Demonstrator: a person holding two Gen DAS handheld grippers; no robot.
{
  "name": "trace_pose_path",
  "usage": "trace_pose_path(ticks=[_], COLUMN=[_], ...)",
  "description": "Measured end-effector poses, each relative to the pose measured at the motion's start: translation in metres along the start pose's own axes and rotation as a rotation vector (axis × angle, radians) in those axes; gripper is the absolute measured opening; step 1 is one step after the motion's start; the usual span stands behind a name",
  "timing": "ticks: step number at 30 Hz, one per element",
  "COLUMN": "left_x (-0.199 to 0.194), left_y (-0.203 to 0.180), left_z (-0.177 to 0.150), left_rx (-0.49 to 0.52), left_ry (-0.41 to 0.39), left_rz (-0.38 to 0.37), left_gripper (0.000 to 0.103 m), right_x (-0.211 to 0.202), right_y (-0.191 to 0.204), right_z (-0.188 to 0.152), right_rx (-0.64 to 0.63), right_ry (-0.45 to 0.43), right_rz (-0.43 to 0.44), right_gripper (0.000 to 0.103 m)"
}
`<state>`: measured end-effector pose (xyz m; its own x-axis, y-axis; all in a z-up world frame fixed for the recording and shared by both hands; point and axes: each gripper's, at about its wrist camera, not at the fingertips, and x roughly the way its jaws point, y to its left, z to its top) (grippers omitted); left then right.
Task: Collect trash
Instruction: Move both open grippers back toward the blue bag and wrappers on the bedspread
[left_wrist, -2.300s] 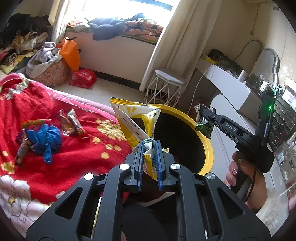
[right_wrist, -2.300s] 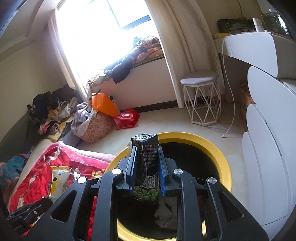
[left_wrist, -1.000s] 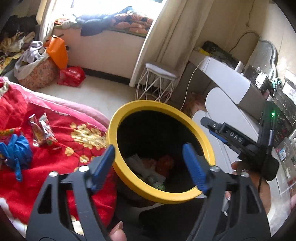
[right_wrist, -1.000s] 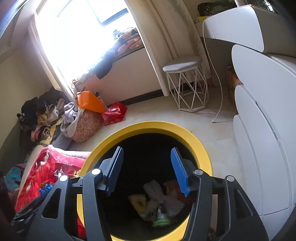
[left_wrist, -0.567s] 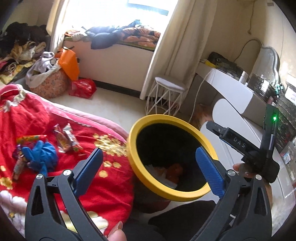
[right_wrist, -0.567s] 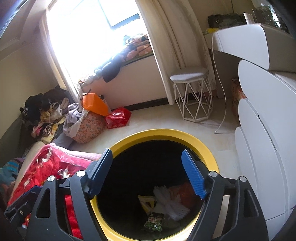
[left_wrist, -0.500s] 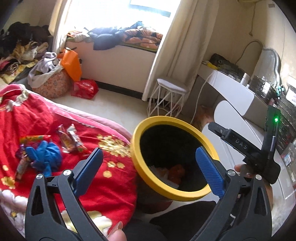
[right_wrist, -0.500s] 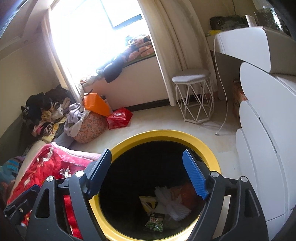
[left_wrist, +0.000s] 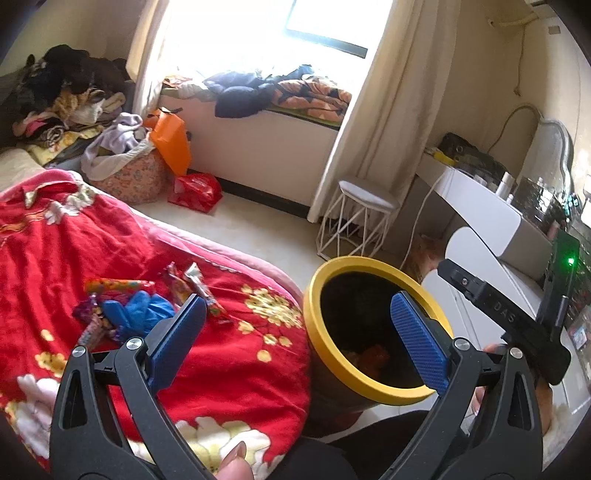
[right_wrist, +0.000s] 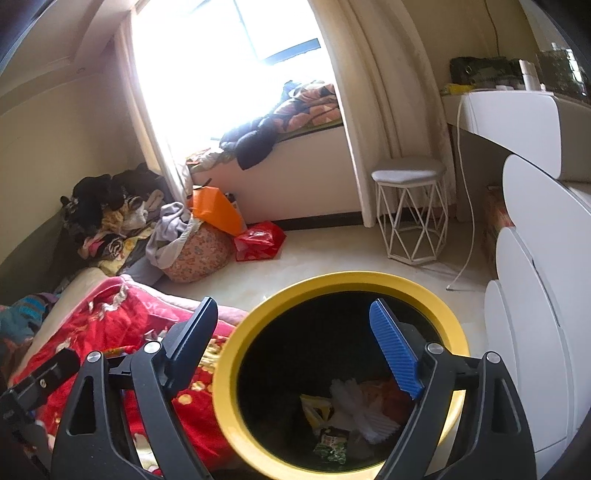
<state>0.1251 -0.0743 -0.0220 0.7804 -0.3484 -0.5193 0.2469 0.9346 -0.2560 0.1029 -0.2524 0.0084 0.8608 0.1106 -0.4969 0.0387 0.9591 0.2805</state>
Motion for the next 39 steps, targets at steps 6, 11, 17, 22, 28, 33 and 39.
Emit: trace_pose_path(ticks=[6,11,17,22,28,33,39], left_x=[-0.011,-0.019,-0.029,-0.036,-0.042,-0.046,-0.047], left_y=[0.014,0.025,0.042,0.057,0.077,0.095,0.124], left_z=[0.003,0.005,0.008,0.011,0.012,0.012,0.010], left_rx=[-0.022,-0.040,-0.065,-0.087,-0.123,-0.153,-0.204], left_ry=[-0.023,-0.040,-0.063,-0.076,-0.090,-0.099,-0.101], left_rz=[0.022,0.043,0.075,0.097,0.130,0.158,0.206], left_gripper=[0.092,0.092,0.092,0.092,0.092,0.092,0.092], right_x=[-0.004,-0.006,-0.008,-0.007,-0.005,0.000,0.011], right_y=[0.015,0.027,0.043,0.054,0.072,0.089,0.110], right_z=[0.000,-0.002,-0.004,-0.006,-0.013,-0.017,-0.024], right_rx=[-0.032,-0.057,-0.089,-0.113,-0.144,-0.176,-0.211], right_ry=[-0.004,-0.004,0.000,0.009,0.029,0.052,0.095], right_rz=[0.023,0.043,0.066,0.086,0.119,0.154,0.202], right_gripper=[0.082,0.083,0.083,0.083,0.084,0.084,0.084])
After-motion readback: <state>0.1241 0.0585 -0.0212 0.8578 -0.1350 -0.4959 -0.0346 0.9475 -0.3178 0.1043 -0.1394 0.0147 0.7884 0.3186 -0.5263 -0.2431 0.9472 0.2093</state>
